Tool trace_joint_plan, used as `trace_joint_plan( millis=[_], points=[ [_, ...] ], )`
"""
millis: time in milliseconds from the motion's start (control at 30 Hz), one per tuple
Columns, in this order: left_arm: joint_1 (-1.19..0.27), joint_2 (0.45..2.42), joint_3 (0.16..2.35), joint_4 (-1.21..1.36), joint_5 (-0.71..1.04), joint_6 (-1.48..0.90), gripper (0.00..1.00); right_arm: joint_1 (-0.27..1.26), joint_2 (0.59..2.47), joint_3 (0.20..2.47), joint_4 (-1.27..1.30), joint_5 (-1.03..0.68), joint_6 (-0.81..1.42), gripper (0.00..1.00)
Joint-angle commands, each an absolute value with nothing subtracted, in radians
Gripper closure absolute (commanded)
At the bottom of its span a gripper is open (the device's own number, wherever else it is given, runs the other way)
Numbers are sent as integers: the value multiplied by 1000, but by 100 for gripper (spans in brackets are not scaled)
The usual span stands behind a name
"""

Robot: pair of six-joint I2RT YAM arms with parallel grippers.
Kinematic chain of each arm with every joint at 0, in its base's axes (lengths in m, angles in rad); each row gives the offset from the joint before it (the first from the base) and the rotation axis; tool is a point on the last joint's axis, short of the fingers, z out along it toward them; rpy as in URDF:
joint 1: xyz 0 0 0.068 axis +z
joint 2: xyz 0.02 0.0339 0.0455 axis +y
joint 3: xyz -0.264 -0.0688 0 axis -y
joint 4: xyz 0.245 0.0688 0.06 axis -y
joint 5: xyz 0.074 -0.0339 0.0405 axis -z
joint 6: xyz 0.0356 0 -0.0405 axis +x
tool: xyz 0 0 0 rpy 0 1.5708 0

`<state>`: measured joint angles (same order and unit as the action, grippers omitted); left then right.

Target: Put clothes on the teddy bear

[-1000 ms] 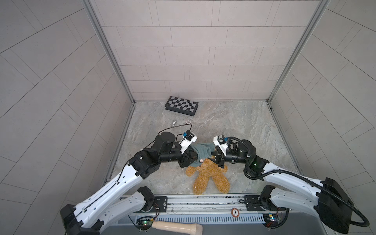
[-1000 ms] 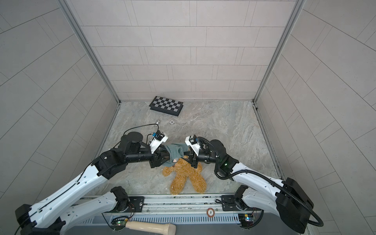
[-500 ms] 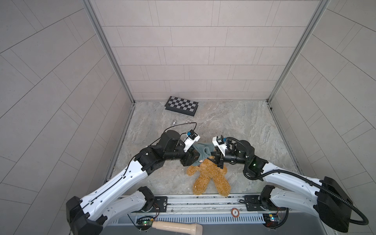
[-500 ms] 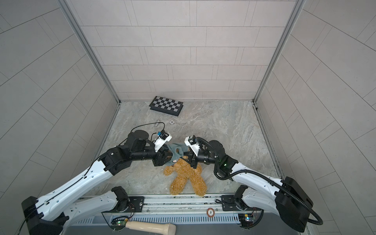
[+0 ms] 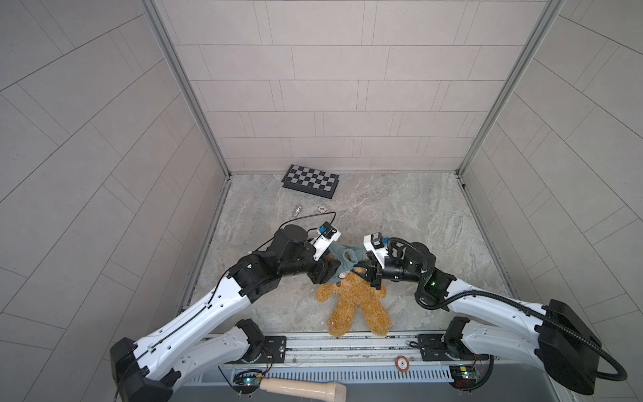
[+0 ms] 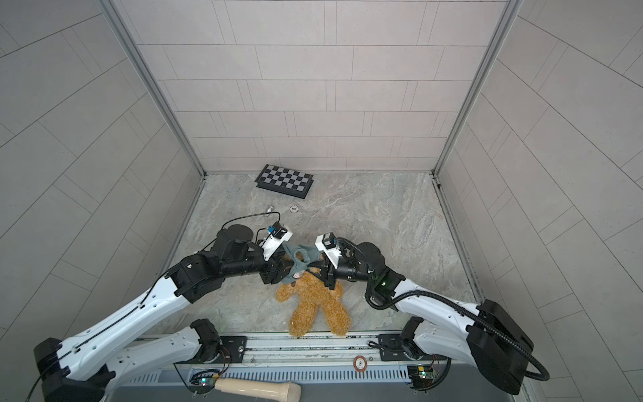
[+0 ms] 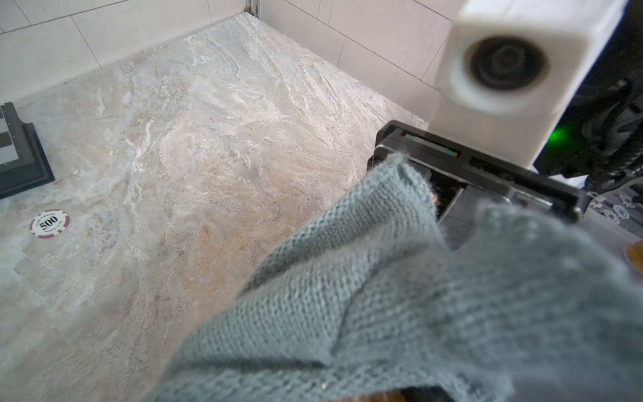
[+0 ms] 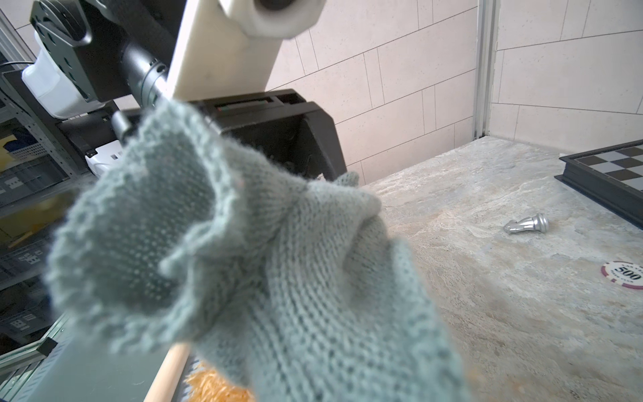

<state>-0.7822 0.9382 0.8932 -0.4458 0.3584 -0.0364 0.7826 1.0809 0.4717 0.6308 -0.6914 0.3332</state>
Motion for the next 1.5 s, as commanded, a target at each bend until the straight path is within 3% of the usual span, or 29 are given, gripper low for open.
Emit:
trace_joint_plan(
  millis=[0,67,367,400,433,500,533,600,700,933,1233,1400,1467],
  points=[
    [-793,947,871,-441,327,-11,37,802,1056,488,759,-759,330,100],
    [-805,959,879,-431,337,-13,43,802,1066,493,776,-758,340,100],
    [-846,944,890,-439,343,0,99,806,1066,501,760,-736,340,100],
    [-846,928,887,-440,331,0,100,805,1056,502,731,-724,333,95],
    [-846,916,887,-441,315,1,100,805,1044,502,701,-711,323,83],
    [-846,888,884,-442,279,6,100,804,1004,506,594,-661,283,48],
    [-846,879,883,-442,266,8,100,805,979,506,541,-632,264,39],
    [-846,867,876,-439,247,13,100,804,911,509,421,-575,226,28],
    [-846,868,863,-436,235,18,100,804,819,539,249,-518,178,23],
    [-845,850,836,-403,241,14,100,802,862,679,78,-442,137,28],
    [-846,839,817,-388,236,15,100,804,940,762,10,-430,125,53],
    [-846,839,814,-387,235,17,100,804,955,770,12,-433,126,75],
    [-846,840,815,-390,235,17,100,804,964,773,12,-428,126,79]
  ],
)
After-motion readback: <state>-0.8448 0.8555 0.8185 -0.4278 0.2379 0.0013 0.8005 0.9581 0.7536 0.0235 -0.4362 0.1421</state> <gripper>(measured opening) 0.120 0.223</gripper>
